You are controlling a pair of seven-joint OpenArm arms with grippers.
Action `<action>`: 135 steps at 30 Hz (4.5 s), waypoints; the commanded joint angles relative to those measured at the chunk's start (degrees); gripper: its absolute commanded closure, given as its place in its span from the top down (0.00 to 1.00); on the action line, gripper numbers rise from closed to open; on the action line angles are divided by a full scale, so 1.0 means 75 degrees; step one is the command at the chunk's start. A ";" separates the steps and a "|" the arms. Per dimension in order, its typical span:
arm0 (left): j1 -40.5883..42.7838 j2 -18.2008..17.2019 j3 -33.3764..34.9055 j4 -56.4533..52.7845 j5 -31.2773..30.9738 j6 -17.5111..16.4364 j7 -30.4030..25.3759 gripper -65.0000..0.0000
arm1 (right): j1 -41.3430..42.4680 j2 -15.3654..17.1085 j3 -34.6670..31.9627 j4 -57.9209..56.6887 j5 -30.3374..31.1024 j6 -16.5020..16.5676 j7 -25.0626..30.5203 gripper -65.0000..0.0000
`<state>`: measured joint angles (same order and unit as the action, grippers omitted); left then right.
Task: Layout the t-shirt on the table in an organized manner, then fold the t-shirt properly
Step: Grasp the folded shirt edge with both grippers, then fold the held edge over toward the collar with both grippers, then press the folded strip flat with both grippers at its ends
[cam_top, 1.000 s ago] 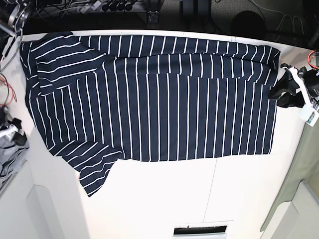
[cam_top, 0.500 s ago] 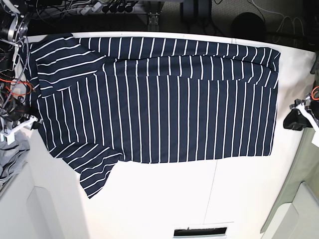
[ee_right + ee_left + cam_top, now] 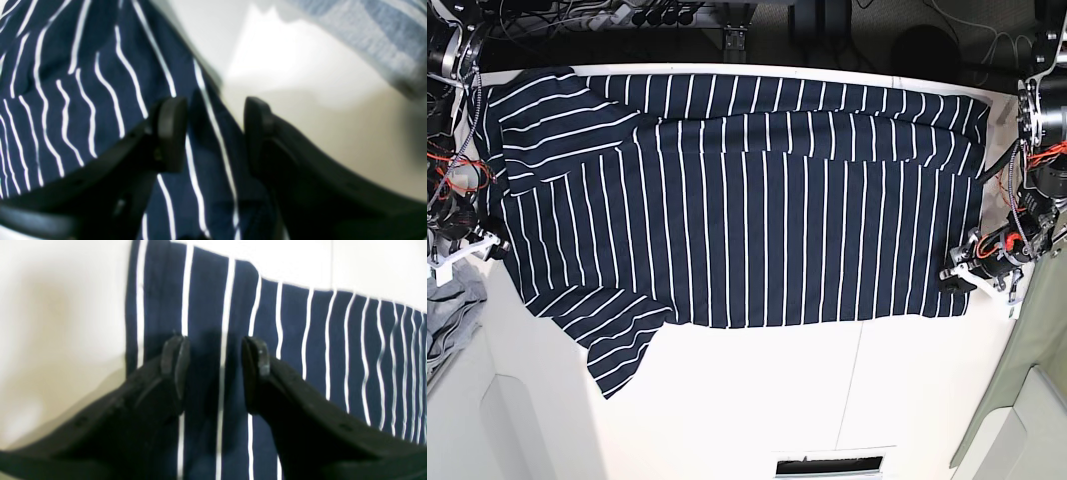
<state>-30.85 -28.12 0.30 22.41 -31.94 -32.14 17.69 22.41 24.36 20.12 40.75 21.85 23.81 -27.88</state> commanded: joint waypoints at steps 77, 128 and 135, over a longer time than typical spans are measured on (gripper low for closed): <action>0.4433 -0.2224 -0.0026 0.6339 -0.3477 -0.1048 0.4100 0.00 | -0.0498 -0.0807 0.0157 0.2547 -0.0047 0.0784 0.0163 0.66; 0.4666 -0.3025 -0.0026 0.7026 -0.4995 -0.1048 0.5391 0.00 | -0.5047 -0.1072 0.0431 0.8466 0.2495 0.1198 -0.3462 0.00; 0.4881 -0.3002 -0.0026 0.7023 -0.4998 -0.1048 0.5511 0.30 | -0.5211 -0.1093 0.0423 0.8384 0.2055 0.1131 -0.3118 0.51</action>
<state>6.57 -49.19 0.69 74.46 -68.38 -39.51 59.64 -16.97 15.40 22.92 102.83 36.36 32.32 -52.64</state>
